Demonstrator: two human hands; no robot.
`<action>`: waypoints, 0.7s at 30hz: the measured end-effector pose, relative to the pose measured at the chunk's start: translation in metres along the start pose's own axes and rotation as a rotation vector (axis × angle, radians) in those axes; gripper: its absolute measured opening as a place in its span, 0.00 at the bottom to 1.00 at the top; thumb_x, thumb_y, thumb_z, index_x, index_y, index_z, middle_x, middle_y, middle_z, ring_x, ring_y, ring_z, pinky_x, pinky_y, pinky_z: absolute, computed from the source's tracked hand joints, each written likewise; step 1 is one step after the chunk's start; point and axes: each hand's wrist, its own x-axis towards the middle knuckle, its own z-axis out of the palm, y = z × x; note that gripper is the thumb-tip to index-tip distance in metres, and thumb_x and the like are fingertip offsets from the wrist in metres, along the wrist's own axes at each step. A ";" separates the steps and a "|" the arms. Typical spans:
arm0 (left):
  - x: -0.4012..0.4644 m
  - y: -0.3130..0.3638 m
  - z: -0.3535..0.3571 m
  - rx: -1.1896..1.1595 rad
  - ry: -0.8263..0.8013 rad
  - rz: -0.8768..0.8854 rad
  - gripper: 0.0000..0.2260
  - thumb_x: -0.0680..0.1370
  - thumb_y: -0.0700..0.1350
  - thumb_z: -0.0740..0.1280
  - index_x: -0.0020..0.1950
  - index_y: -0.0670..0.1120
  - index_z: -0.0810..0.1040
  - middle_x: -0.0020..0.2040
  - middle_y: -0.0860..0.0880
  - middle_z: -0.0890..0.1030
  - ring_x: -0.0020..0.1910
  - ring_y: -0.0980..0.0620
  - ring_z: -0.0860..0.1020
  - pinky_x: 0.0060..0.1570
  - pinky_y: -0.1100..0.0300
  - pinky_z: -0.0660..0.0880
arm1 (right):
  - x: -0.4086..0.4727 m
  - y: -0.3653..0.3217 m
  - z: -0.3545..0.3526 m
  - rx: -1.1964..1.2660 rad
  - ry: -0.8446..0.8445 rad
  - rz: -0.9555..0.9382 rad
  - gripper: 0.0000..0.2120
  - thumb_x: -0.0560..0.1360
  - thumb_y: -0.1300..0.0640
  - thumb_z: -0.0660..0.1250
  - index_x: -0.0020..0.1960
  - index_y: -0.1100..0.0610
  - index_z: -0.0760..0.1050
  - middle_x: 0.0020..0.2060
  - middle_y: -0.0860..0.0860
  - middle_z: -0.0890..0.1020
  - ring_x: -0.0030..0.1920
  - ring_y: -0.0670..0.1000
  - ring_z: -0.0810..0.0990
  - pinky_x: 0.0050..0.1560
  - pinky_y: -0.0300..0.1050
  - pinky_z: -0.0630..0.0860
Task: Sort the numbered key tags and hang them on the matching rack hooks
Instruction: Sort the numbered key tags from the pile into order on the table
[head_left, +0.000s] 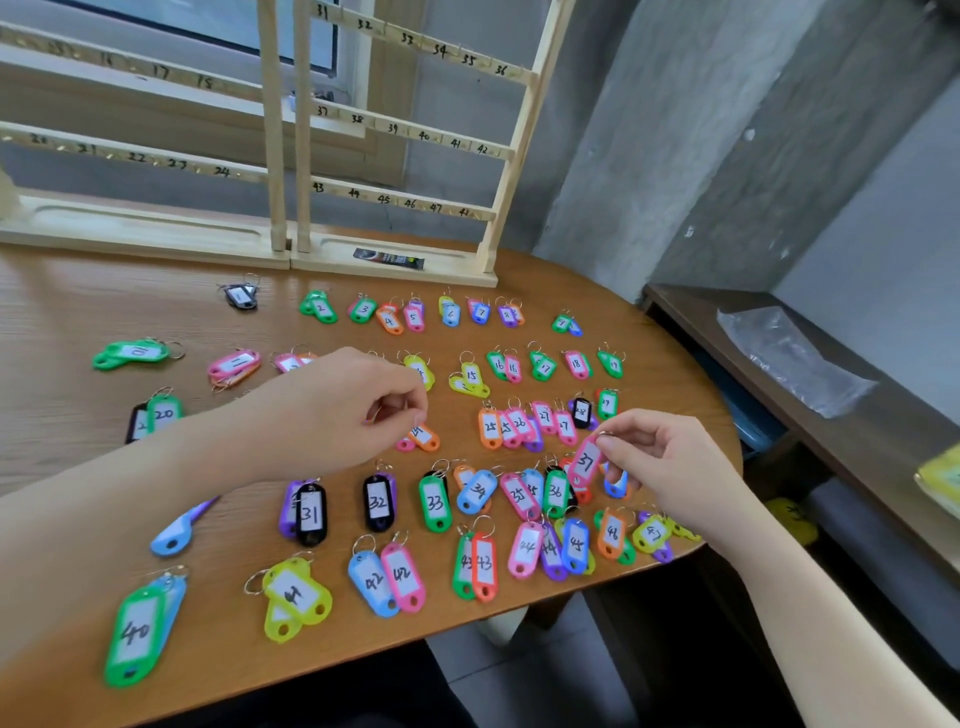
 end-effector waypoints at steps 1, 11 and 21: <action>0.002 0.000 0.001 -0.003 -0.011 0.000 0.05 0.80 0.46 0.68 0.45 0.55 0.80 0.36 0.56 0.80 0.41 0.53 0.77 0.39 0.62 0.71 | 0.003 0.002 -0.001 -0.004 0.013 0.010 0.03 0.79 0.58 0.70 0.50 0.52 0.82 0.37 0.46 0.86 0.35 0.42 0.82 0.35 0.29 0.74; 0.010 -0.009 0.005 0.003 -0.015 -0.022 0.05 0.79 0.46 0.70 0.44 0.55 0.81 0.35 0.56 0.79 0.40 0.53 0.76 0.38 0.63 0.71 | 0.034 0.019 -0.014 -0.063 -0.042 0.036 0.02 0.79 0.58 0.70 0.49 0.52 0.81 0.40 0.48 0.86 0.38 0.43 0.84 0.37 0.31 0.76; 0.022 -0.010 0.008 -0.066 0.022 -0.025 0.06 0.78 0.46 0.69 0.43 0.56 0.79 0.35 0.53 0.78 0.38 0.49 0.76 0.40 0.57 0.72 | 0.040 0.023 -0.002 -0.217 -0.188 -0.034 0.03 0.79 0.53 0.71 0.47 0.49 0.82 0.39 0.48 0.83 0.39 0.44 0.80 0.42 0.38 0.78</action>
